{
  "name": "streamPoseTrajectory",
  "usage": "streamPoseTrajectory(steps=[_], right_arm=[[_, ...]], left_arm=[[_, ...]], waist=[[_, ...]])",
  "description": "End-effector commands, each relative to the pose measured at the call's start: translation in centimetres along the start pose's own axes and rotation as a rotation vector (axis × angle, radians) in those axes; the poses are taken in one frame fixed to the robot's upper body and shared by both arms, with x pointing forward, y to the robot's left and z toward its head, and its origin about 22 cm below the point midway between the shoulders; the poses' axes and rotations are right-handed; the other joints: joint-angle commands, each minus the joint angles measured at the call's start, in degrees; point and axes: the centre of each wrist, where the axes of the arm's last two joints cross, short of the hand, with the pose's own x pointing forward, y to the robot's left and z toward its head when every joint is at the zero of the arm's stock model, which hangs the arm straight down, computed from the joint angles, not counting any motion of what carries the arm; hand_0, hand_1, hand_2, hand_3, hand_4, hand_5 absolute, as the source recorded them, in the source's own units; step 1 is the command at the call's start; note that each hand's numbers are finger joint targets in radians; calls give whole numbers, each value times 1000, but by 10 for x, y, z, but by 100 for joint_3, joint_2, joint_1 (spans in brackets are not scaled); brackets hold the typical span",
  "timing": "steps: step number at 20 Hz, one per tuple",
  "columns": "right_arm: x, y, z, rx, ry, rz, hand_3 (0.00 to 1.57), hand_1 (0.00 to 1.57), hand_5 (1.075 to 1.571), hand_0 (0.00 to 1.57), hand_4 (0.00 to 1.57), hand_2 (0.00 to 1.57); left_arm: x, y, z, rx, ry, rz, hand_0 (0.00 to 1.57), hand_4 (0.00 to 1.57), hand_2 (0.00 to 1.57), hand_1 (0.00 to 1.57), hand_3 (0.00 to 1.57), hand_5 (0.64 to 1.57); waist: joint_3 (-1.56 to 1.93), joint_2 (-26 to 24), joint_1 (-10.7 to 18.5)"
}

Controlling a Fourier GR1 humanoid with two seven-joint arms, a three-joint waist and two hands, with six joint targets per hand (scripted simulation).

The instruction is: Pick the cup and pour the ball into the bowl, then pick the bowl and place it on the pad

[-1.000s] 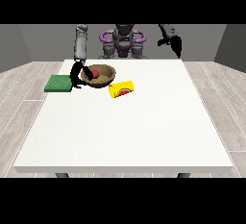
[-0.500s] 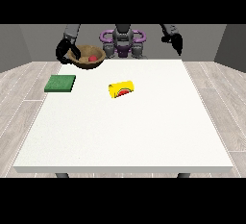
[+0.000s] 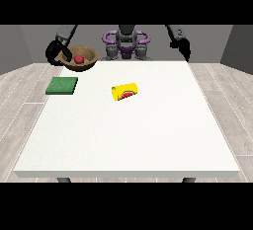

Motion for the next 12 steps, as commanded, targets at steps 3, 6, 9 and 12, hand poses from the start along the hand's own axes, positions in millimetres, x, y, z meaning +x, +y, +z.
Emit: streamPoseTrajectory(steps=[3, 6, 9, 12], right_arm=[[-19, -78, -7, -96, -52, 10, 0, 1571, 1571, 1571, 888, 1571], [-16, -87, -8, -133, -66, -58, 0, 1571, 1571, 1571, 884, 1571], [-33, -96, -3, -133, -101, -55, 0, 1571, 1570, 1571, 869, 1571], [-24, -104, -5, -153, -178, -82, 0, 1571, 1566, 1571, 796, 1571]], left_arm=[[36, 47, -17, -17, -106, 47, 0, 1289, 0, 0, 0, 1510], [57, 120, -17, 46, -176, 27, 0, 1319, 0, 0, 0, 1562], [64, 180, 1, 104, -198, 31, 0, 1289, 0, 0, 0, 1571], [79, 212, 2, 137, -274, 45, 0, 1266, 0, 0, 0, 1571]], waist=[[7, 436, 371], [5, 705, 508], [1, 788, 407], [1, 1232, 405]])
